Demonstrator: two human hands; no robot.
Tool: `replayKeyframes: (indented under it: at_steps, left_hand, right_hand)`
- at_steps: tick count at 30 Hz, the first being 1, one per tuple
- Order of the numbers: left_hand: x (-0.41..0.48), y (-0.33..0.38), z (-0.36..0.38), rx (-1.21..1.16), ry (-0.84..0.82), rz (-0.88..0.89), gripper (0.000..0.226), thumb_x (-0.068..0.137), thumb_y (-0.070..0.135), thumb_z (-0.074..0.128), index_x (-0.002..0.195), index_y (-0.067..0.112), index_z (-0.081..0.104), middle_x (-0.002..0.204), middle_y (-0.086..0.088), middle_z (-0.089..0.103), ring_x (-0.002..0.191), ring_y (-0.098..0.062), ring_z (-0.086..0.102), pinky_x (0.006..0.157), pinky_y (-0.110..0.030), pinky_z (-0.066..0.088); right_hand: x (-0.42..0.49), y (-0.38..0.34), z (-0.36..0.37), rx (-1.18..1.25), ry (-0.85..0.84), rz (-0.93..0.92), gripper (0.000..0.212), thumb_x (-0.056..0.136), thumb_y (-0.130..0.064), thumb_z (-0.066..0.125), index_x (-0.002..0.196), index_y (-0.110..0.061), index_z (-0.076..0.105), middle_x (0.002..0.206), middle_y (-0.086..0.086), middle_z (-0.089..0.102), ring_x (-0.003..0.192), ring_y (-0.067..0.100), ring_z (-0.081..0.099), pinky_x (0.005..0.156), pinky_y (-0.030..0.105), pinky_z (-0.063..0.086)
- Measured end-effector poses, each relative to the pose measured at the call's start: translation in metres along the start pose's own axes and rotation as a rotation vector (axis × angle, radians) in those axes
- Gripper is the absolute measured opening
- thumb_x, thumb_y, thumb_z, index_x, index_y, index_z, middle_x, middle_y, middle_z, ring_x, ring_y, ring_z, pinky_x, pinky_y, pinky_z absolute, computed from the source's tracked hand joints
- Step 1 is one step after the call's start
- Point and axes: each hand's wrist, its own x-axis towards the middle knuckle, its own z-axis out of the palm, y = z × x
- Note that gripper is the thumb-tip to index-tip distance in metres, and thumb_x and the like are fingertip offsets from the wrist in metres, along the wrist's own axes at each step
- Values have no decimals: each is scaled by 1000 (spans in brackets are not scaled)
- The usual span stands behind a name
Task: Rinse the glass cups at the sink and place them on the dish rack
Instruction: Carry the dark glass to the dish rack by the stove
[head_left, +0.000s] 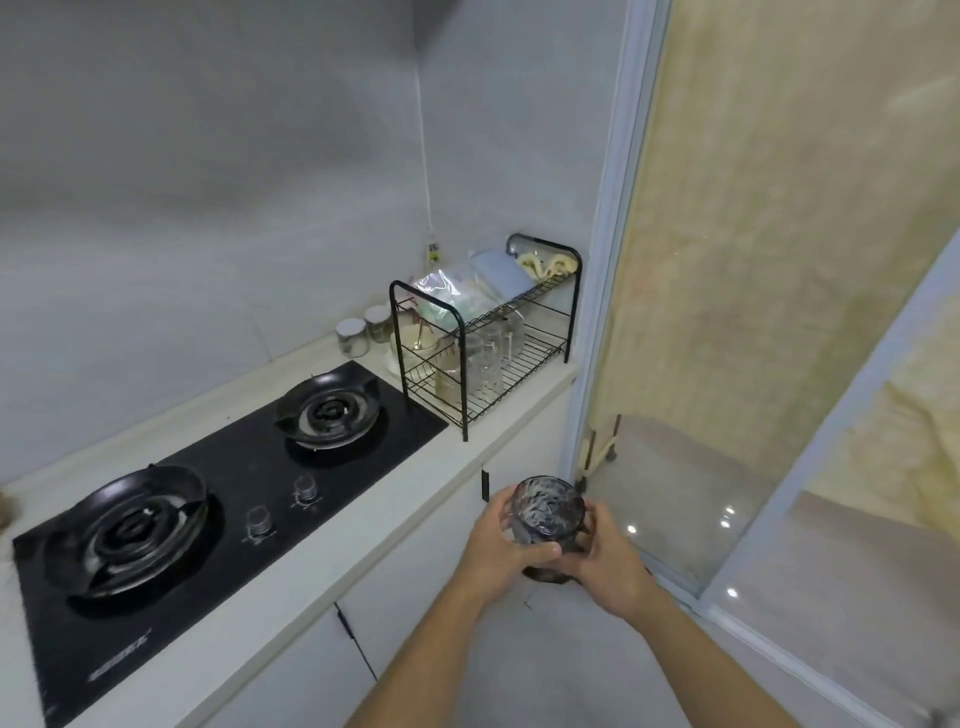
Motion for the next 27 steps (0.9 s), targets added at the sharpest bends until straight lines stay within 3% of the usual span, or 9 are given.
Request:
replayKeyframes:
  at_steps: [3, 7, 10, 12, 14, 16, 20, 24, 27]
  left_hand:
    - [54, 11, 8, 12, -26, -21, 96, 66, 18, 99, 146, 30, 47, 142, 7, 58, 135, -11, 51, 105, -26, 50]
    - [126, 23, 26, -34, -26, -53, 88, 65, 16, 96, 138, 37, 51, 139, 9, 61, 133, -12, 54, 104, -31, 54]
    - [181, 34, 45, -110, 17, -88, 83, 70, 10, 92, 141, 30, 52, 136, 6, 63, 124, -11, 61, 90, -23, 58]
    - [214, 47, 57, -205, 69, -133, 70, 81, -6, 83, 138, 20, 53, 123, 4, 66, 103, -2, 69, 72, -16, 58]
    - [246, 58, 68, -292, 124, -192, 60, 85, -7, 79, 135, 17, 56, 115, 2, 71, 92, -2, 73, 71, -19, 58]
    - [276, 67, 75, -366, 188, -251, 53, 87, 2, 80, 133, 17, 60, 108, 2, 77, 96, -10, 74, 81, -26, 58]
    - [330, 78, 84, -528, 305, -360, 34, 88, 24, 81, 118, 13, 69, 106, -3, 78, 108, -19, 67, 88, -34, 53]
    - [374, 80, 83, -654, 381, -395, 22, 96, 33, 70, 108, 16, 74, 103, -6, 75, 102, -21, 63, 94, -40, 51]
    - [406, 81, 74, -778, 449, -408, 29, 102, 37, 63, 113, 13, 74, 92, -3, 78, 96, -22, 64, 96, -41, 54]
  right_hand:
    - [44, -3, -25, -16, 45, 5, 88, 70, -7, 94, 140, -16, 41, 136, 1, 61, 122, 15, 63, 91, 26, 58]
    - [111, -9, -65, -28, 40, 27, 84, 69, -3, 94, 134, -22, 43, 133, -3, 60, 116, 10, 63, 86, 24, 59]
    - [169, -12, -98, -81, -8, 19, 81, 73, -10, 93, 137, -17, 45, 132, -2, 60, 112, 5, 63, 77, 14, 56]
    - [210, -15, -120, -119, -28, 7, 82, 74, -25, 94, 140, -20, 46, 135, -3, 61, 118, 10, 62, 83, 16, 57]
    - [252, -21, -141, -167, -78, 7, 77, 73, -41, 94, 137, -36, 51, 132, -13, 66, 120, 9, 63, 96, 28, 57]
    - [290, -28, -156, -208, -119, 8, 68, 75, -43, 91, 130, -44, 51, 125, -19, 66, 117, 4, 62, 98, 30, 54]
    - [358, -42, -172, -237, -197, 54, 67, 84, -36, 85, 132, -28, 39, 128, -8, 57, 116, 11, 58, 103, 33, 49]
    - [412, -50, -167, -327, -285, 42, 57, 92, -26, 79, 131, -24, 38, 120, -12, 51, 101, 2, 58, 74, 9, 47]
    - [450, -55, -156, -380, -348, 29, 63, 87, -15, 82, 132, -28, 42, 124, -6, 55, 101, 0, 62, 65, 4, 48]
